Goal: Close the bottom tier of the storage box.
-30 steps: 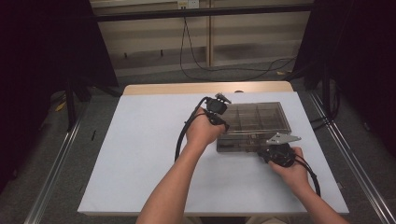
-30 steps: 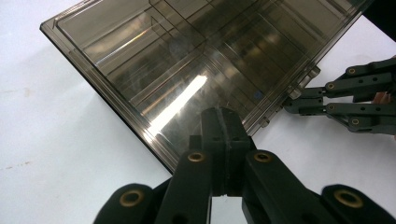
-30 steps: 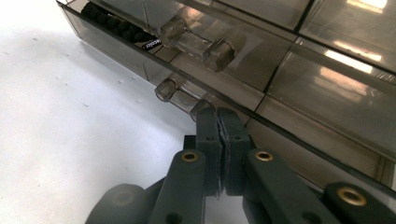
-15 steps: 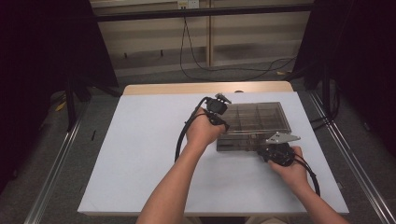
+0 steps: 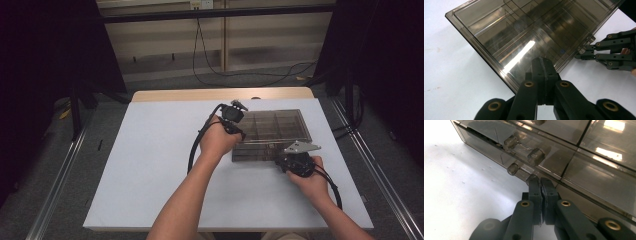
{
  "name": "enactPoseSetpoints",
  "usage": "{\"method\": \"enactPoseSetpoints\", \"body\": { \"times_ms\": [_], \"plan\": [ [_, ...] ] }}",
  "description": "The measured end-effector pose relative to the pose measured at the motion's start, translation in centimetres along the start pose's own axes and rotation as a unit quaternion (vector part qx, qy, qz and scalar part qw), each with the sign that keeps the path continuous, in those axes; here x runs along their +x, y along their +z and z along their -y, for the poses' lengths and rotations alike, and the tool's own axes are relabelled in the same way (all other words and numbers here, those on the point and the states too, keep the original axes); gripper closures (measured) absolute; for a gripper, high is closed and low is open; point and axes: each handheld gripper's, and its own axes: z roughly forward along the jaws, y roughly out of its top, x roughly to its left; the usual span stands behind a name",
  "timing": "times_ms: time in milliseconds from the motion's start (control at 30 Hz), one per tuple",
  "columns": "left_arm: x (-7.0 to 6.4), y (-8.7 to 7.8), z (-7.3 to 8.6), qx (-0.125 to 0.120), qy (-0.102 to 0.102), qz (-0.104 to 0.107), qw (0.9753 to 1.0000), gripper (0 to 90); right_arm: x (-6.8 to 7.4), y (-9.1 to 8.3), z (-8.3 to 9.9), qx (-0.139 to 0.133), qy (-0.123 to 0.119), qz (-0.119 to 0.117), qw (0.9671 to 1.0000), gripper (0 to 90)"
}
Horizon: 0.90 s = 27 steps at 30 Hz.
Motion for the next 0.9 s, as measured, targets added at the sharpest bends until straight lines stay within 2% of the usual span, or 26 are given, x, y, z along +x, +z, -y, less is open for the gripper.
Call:
{"method": "enactPoseSetpoints", "body": {
  "times_ms": [900],
  "plan": [
    [-0.09,0.06,-0.05,0.0,0.002,-0.002,1.0,90.0,0.05,0.21,-0.04,0.001,-0.005,0.003,1.0,89.4]
  ]
}}
